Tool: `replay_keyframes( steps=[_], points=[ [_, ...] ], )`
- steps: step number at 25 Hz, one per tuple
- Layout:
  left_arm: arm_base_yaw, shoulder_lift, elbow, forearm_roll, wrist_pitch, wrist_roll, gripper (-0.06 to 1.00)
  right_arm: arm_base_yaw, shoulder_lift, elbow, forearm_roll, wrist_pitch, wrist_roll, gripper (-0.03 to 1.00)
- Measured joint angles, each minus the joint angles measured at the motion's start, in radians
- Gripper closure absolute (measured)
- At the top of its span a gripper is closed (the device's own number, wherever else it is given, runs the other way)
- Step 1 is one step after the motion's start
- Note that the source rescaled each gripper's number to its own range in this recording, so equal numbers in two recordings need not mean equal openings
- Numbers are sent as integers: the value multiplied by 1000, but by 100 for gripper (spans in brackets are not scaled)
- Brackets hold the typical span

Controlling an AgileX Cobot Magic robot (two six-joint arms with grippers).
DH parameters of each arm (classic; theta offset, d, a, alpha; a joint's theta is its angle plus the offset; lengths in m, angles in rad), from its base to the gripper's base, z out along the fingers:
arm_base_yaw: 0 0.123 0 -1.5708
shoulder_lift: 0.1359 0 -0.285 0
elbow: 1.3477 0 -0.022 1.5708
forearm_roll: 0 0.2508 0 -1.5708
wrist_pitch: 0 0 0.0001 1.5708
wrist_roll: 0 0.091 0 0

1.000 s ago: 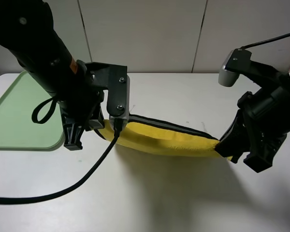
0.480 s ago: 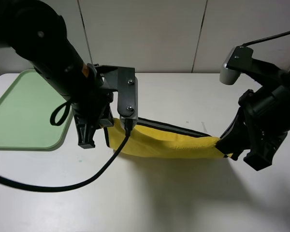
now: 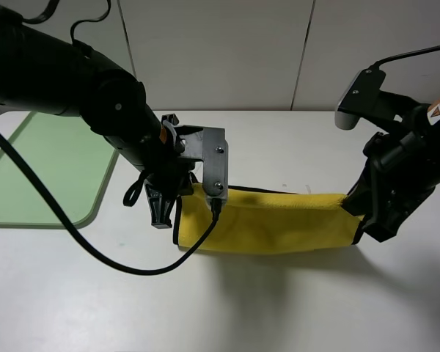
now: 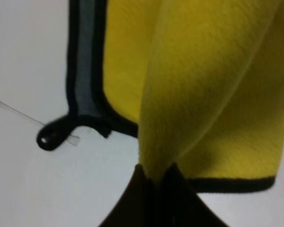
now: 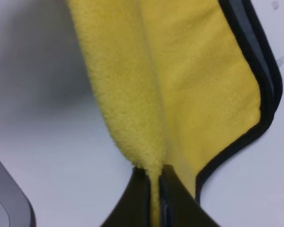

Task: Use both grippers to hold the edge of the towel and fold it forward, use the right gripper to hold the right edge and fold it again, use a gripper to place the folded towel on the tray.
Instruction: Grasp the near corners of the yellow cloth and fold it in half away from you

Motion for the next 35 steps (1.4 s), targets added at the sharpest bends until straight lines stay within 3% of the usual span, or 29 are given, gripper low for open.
replay_keyframes(
  steps=[16, 35],
  points=[
    [0, 128, 0, 0, -246, -42, 94, 0, 109, 0, -117, -125, 6, 97],
    [0, 147, 0, 0, -268, -100, 94, 0, 177, 0, -185, -151, 16, 97]
  ],
)
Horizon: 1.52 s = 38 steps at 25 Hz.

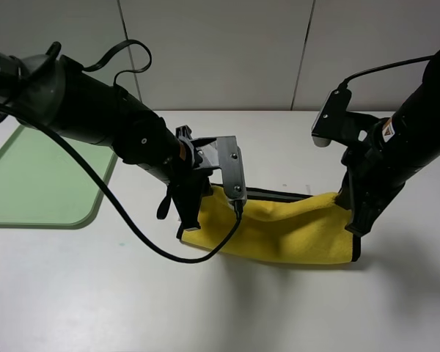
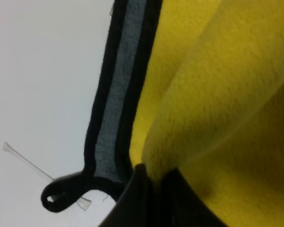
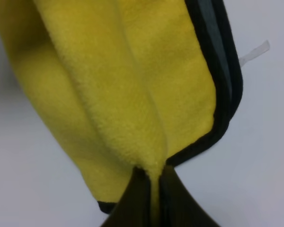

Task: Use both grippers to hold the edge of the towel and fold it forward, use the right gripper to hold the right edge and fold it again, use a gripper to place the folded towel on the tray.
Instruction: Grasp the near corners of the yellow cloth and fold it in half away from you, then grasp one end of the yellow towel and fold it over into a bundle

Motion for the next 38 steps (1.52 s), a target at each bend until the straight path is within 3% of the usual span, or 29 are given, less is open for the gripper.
replay_keyframes(
  steps=[10, 12, 13, 14, 16, 17, 18, 20, 22, 32, 38],
  points=[
    [0, 0, 0, 0, 3, -36, 94, 0, 0, 0, -30, -2, 2, 97],
    [0, 0, 0, 0, 3, -37, 90, 0, 0, 0, -30, -10, 7, 91],
    [0, 0, 0, 0, 3, -38, 81, 0, 0, 0, -32, -16, 15, 79],
    [0, 0, 0, 0, 3, -38, 71, 0, 0, 0, -34, -18, 33, 60],
    [0, 0, 0, 0, 3, -47, 34, 0, 0, 0, -73, -33, 123, 12],
    [0, 0, 0, 0, 1, -61, 19, 0, 0, 0, -91, -43, 157, 6],
    [0, 0, 0, 0, -1, -73, 11, 0, 0, 0, -103, -51, 180, 3],
    [0, 0, 0, 0, -7, -90, 1, 0, 0, 0, -120, -62, 212, -1],
    [0, 0, 1, 0, -12, -94, -3, 0, 0, 0, -122, -67, 219, -2],
    [0, 0, 1, 0, -23, -98, -5, 0, 0, 0, -124, -74, 227, -3],
    [0, -49, 1, 0, 121, -132, -5, 0, 0, 0, -122, -76, 227, -3]
  ],
)
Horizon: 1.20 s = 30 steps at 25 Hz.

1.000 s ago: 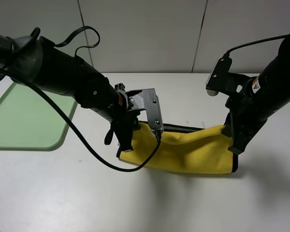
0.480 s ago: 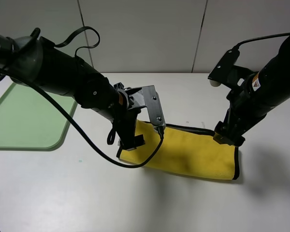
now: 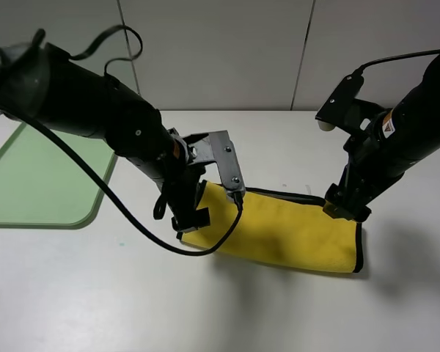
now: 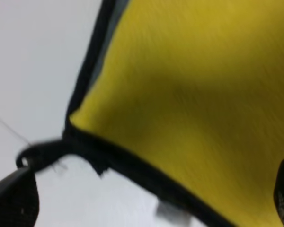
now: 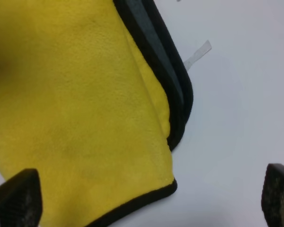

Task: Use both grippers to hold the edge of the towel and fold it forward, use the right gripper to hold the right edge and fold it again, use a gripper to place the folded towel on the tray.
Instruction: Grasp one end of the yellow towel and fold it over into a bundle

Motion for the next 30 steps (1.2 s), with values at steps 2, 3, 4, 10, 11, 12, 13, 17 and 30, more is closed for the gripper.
replay_keyframes(
  steps=[2, 3, 4, 10, 11, 12, 13, 17, 30],
  points=[
    [0, -80, 0, 1, 119, -62, -5, 0, 0, 0, 7, -2, 0, -3],
    [0, -106, 0, 1, 156, -72, -5, 0, 0, 0, 10, -3, 0, -3],
    [0, -140, 0, 1, 206, -87, -5, 0, 0, 0, 10, -3, 0, -3],
    [0, -353, 0, 1, 380, -229, -5, 0, 0, 0, 21, -22, 0, -3],
    [0, -383, 0, 1, 407, -262, -5, 0, 0, 0, 25, -23, 0, -3],
    [0, -419, 0, 1, 430, -289, -5, 0, 0, 0, 31, -23, 0, -3],
    [0, -454, 0, 1, 459, -319, -5, 0, 0, 0, 42, -23, 0, -3],
    [0, -590, 29, 2, 539, -401, -5, 0, 0, 0, 89, -23, 0, -3],
    [0, -1108, 328, 3, 633, -735, -5, 0, 0, 0, 150, -23, 7, -3]
  ],
)
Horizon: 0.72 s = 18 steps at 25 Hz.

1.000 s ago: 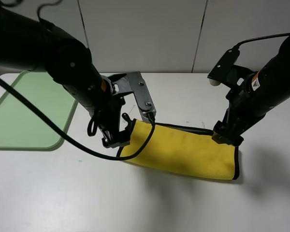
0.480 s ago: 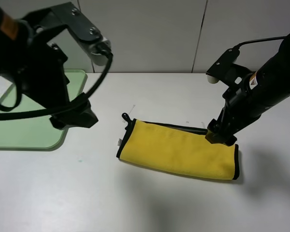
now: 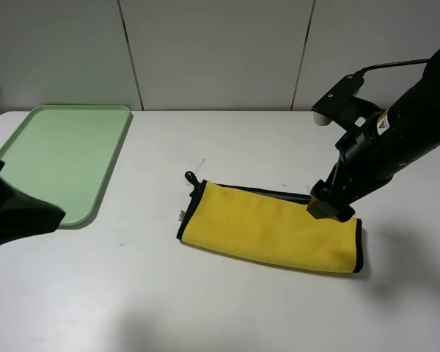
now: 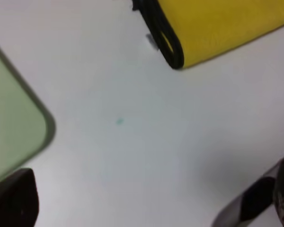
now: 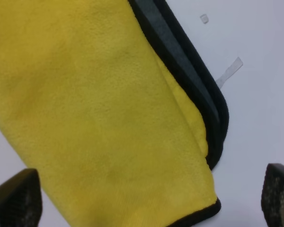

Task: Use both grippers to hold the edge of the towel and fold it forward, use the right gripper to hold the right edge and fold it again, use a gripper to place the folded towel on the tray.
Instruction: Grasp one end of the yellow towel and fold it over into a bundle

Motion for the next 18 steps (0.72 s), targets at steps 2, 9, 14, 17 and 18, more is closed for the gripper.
replay_keyframes(
  steps=[2, 9, 14, 17, 18],
  points=[
    [0, -73, 34, 0, 41, -43, -5, 0, 0, 0, 4, 0, 12, -3],
    [0, -297, 81, 0, 140, -72, -5, 0, 0, 0, 7, -1, 34, -3],
    [0, -463, 85, 12, 235, -77, -5, 0, 0, 0, 7, -3, 34, -3],
    [0, -561, 107, 27, 248, -92, -5, 0, 0, 0, 7, -5, 34, -3],
    [0, -585, 119, 27, 251, -97, -5, 0, 0, 0, 8, -5, 34, -3]
  ],
)
